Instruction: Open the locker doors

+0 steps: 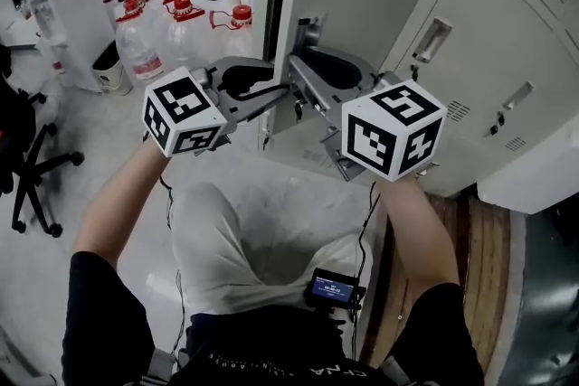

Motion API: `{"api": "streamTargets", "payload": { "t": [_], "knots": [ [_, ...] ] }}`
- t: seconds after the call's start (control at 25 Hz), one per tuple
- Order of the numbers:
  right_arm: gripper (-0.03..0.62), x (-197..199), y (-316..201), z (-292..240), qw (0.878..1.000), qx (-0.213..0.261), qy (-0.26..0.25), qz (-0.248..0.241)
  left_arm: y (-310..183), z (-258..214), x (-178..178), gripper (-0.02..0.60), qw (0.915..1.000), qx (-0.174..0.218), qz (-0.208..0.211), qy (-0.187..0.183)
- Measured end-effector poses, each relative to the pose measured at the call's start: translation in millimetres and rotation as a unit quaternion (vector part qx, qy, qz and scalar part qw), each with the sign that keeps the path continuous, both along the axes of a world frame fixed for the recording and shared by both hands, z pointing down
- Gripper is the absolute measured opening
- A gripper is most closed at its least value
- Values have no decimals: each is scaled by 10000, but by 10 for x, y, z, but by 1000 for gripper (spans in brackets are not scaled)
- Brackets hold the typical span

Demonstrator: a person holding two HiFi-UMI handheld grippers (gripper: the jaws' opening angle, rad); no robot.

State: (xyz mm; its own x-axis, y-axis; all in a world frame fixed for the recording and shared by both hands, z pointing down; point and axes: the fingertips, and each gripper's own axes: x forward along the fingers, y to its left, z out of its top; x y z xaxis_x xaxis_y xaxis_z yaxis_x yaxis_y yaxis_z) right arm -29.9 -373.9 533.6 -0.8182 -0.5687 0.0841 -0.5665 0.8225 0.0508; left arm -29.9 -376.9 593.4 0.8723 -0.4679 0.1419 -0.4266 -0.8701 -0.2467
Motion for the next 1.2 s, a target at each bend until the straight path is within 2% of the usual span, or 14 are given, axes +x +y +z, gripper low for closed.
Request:
{"api": "streamTargets", "payload": {
  "t": [0.24, 0.4, 0.6, 0.92, 1.2],
  "knots": [
    [72, 407, 365, 12, 9987, 445, 245, 41, 382, 9, 414, 117, 9994, 81, 350, 17],
    [74, 669, 571, 21, 9979, 606, 218, 50, 601, 30, 676, 118, 9983, 20, 579, 69],
    [72, 1133, 799, 26, 9967, 659, 131, 462, 869, 23, 1105, 114, 9953, 20, 972, 5],
    [72, 1958, 895, -5, 9883, 622, -247, 1367, 1047, 30, 1806, 84, 9938, 115, 1102, 74],
    [86, 2523, 951, -113, 9764, 398, -1113, 1809, 1044, 51, 2267, 69, 9942, -27, 1019, 352]
  ]
}}
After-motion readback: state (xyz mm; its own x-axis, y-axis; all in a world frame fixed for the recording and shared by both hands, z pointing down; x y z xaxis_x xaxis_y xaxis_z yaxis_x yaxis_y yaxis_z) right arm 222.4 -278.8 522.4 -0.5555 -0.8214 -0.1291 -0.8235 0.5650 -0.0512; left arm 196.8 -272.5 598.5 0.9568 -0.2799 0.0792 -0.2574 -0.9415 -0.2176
